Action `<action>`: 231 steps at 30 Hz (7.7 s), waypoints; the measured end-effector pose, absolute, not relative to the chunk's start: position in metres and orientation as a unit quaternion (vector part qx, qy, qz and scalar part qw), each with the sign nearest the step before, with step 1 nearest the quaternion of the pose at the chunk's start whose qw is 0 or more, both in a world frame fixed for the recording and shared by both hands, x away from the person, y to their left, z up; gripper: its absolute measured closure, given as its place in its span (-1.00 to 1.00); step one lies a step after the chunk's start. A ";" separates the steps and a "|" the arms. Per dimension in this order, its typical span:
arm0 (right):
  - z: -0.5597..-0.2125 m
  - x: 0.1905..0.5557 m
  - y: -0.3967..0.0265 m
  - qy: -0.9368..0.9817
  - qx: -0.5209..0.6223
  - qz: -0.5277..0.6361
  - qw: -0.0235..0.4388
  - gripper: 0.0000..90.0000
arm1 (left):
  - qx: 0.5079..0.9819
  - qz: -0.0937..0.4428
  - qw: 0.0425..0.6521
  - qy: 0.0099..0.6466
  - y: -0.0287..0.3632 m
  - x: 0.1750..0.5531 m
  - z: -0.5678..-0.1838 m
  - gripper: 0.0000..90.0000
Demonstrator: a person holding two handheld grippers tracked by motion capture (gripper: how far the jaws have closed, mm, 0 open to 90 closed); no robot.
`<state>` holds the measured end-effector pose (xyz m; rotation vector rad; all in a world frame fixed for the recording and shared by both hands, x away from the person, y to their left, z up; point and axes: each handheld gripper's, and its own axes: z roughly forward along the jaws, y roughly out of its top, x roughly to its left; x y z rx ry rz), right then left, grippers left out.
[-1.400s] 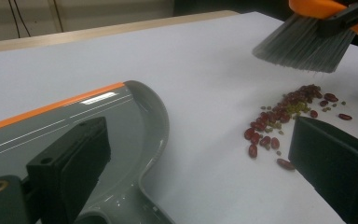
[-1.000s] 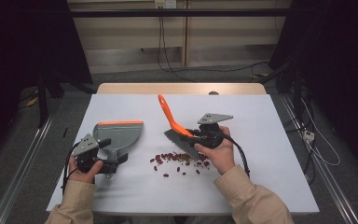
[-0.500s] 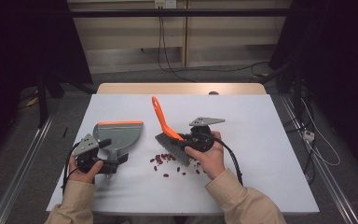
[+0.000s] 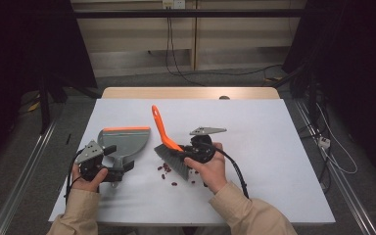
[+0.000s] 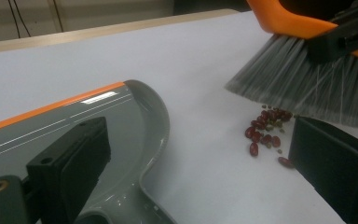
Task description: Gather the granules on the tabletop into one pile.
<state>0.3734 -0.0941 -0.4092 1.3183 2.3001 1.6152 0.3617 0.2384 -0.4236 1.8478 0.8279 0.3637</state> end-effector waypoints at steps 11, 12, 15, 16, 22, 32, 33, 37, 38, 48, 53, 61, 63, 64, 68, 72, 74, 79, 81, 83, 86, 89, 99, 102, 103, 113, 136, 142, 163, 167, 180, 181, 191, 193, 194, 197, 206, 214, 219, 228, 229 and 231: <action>-0.422 0.366 -0.062 0.741 0.431 0.515 -0.026 0.59 | 0.767 0.151 0.518 0.347 0.241 0.362 -0.424 -0.88; -0.425 0.367 -0.060 0.742 0.435 0.509 -0.031 0.59 | 0.767 0.151 0.518 0.348 0.241 0.362 -0.424 -0.88; -0.436 0.367 -0.055 0.752 0.446 0.485 -0.035 0.59 | 0.766 0.150 0.519 0.349 0.241 0.363 -0.424 -0.88; -0.437 0.367 -0.055 0.757 0.447 0.476 -0.017 0.59 | 0.767 0.150 0.518 0.349 0.241 0.363 -0.424 -0.88; -0.440 0.372 -0.065 0.748 0.473 0.466 -0.015 0.58 | 0.767 0.150 0.518 0.349 0.241 0.362 -0.424 -0.88; -0.441 0.372 -0.083 0.739 0.497 0.454 0.003 0.58 | 0.769 0.151 0.515 0.348 0.240 0.363 -0.425 -0.88; -0.440 0.372 -0.085 0.741 0.496 0.453 0.010 0.57 | 0.769 0.151 0.515 0.349 0.240 0.363 -0.425 -0.88; -0.441 0.373 -0.091 0.736 0.504 0.452 0.014 0.57 | 0.768 0.151 0.516 0.348 0.239 0.362 -0.425 -0.88; -0.442 0.373 -0.093 0.735 0.506 0.452 0.013 0.57 | 0.767 0.151 0.517 0.348 0.239 0.362 -0.425 -0.88; -0.441 0.371 -0.109 0.727 0.520 0.447 0.025 0.57 | 0.768 0.152 0.516 0.348 0.239 0.362 -0.425 -0.88; -0.441 0.369 -0.116 0.725 0.525 0.446 0.029 0.57 | 0.769 0.154 0.515 0.347 0.239 0.362 -0.424 -0.88; -0.440 0.367 -0.129 0.722 0.531 0.442 0.038 0.57 | 0.770 0.154 0.514 0.345 0.239 0.362 -0.424 -0.88; -0.440 0.367 -0.132 0.721 0.532 0.442 0.041 0.57 | 0.771 0.154 0.513 0.345 0.238 0.362 -0.425 -0.88; -0.440 0.366 -0.134 0.720 0.534 0.442 0.040 0.57 | 0.771 0.154 0.513 0.345 0.238 0.361 -0.424 -0.88; -0.440 0.366 -0.141 0.717 0.539 0.440 0.042 0.57 | 0.770 0.155 0.514 0.345 0.238 0.361 -0.424 -0.88; -0.440 0.365 -0.147 0.712 0.545 0.440 0.045 0.56 | 0.770 0.154 0.514 0.345 0.238 0.361 -0.424 -0.88; -0.440 0.365 -0.150 0.711 0.547 0.440 0.047 0.57 | 0.771 0.154 0.513 0.344 0.238 0.361 -0.424 -0.88; -0.440 0.363 -0.156 0.709 0.549 0.439 0.050 0.56 | 0.771 0.155 0.513 0.343 0.238 0.361 -0.424 -0.88; -0.440 0.362 -0.158 0.708 0.551 0.438 0.052 0.56 | 0.771 0.155 0.513 0.344 0.238 0.361 -0.424 -0.88; -0.440 0.361 -0.161 0.706 0.554 0.438 0.053 0.56 | 0.772 0.155 0.513 0.342 0.237 0.361 -0.424 -0.88; -0.440 0.361 -0.165 0.704 0.557 0.437 0.055 0.56 | 0.772 0.155 0.513 0.342 0.237 0.361 -0.424 -0.88; -0.440 0.360 -0.167 0.702 0.559 0.437 0.056 0.56 | 0.772 0.155 0.513 0.342 0.237 0.361 -0.424 -0.88; -0.437 0.361 -0.175 0.694 0.565 0.443 0.054 0.57 | 0.773 0.155 0.512 0.341 0.237 0.361 -0.424 -0.88; -0.433 0.362 -0.175 0.690 0.563 0.452 0.051 0.58 | 0.772 0.156 0.513 0.342 0.237 0.361 -0.424 -0.88; -0.430 0.363 -0.175 0.688 0.562 0.457 0.050 0.58 | 0.772 0.156 0.513 0.342 0.237 0.361 -0.424 -0.88; -0.418 0.385 -0.149 0.681 0.552 0.479 0.036 0.58 | 0.771 0.155 0.513 0.343 0.238 0.361 -0.424 -0.88; -0.438 0.392 -0.155 0.681 0.596 0.425 0.037 0.57 | 0.770 0.155 0.512 0.346 0.239 0.362 -0.425 -0.88; -0.437 0.386 -0.168 0.678 0.600 0.422 0.045 0.57 | 0.770 0.156 0.512 0.346 0.239 0.361 -0.424 -0.88; -0.399 0.422 -0.197 0.739 0.444 0.484 0.147 0.58 | 0.769 0.154 0.513 0.349 0.239 0.362 -0.425 -0.88; -0.405 0.436 -0.192 0.789 0.368 0.452 0.191 0.58 | 0.770 0.154 0.512 0.348 0.239 0.363 -0.425 -0.88; -0.425 0.458 -0.150 0.856 0.200 0.421 0.226 0.58 | 0.769 0.152 0.512 0.353 0.240 0.364 -0.426 -0.88; -0.427 0.459 -0.146 0.862 0.187 0.413 0.226 0.58 | 0.768 0.152 0.512 0.353 0.240 0.364 -0.426 -0.88; -0.430 0.452 -0.144 0.892 0.134 0.391 0.183 0.59 | 0.766 0.153 0.514 0.354 0.242 0.363 -0.425 -0.88; -0.429 0.448 -0.149 0.893 0.132 0.394 0.173 0.59 | 0.766 0.154 0.514 0.353 0.242 0.363 -0.425 -0.88; -0.428 0.446 -0.150 0.894 0.127 0.393 0.171 0.59 | 0.766 0.154 0.514 0.354 0.242 0.363 -0.425 -0.88; -0.428 0.438 -0.156 0.897 0.119 0.393 0.164 0.59 | 0.766 0.154 0.514 0.355 0.242 0.363 -0.425 -0.88; -0.425 0.417 -0.173 0.902 0.113 0.389 0.150 0.59 | 0.765 0.156 0.515 0.355 0.242 0.362 -0.424 -0.88; -0.422 0.401 -0.184 0.904 0.124 0.382 0.145 0.59 | 0.765 0.157 0.515 0.354 0.242 0.362 -0.424 -0.88; -0.422 0.393 -0.194 0.899 0.141 0.387 0.146 0.59 | 0.765 0.157 0.515 0.353 0.241 0.362 -0.424 -0.88; -0.419 0.390 -0.202 0.890 0.169 0.398 0.147 0.59 | 0.766 0.156 0.515 0.351 0.240 0.362 -0.424 -0.88; -0.418 0.392 -0.203 0.886 0.174 0.406 0.143 0.59 | 0.766 0.156 0.515 0.350 0.240 0.362 -0.424 -0.88; -0.416 0.395 -0.203 0.879 0.182 0.415 0.149 0.59 | 0.766 0.157 0.515 0.351 0.240 0.362 -0.424 -0.88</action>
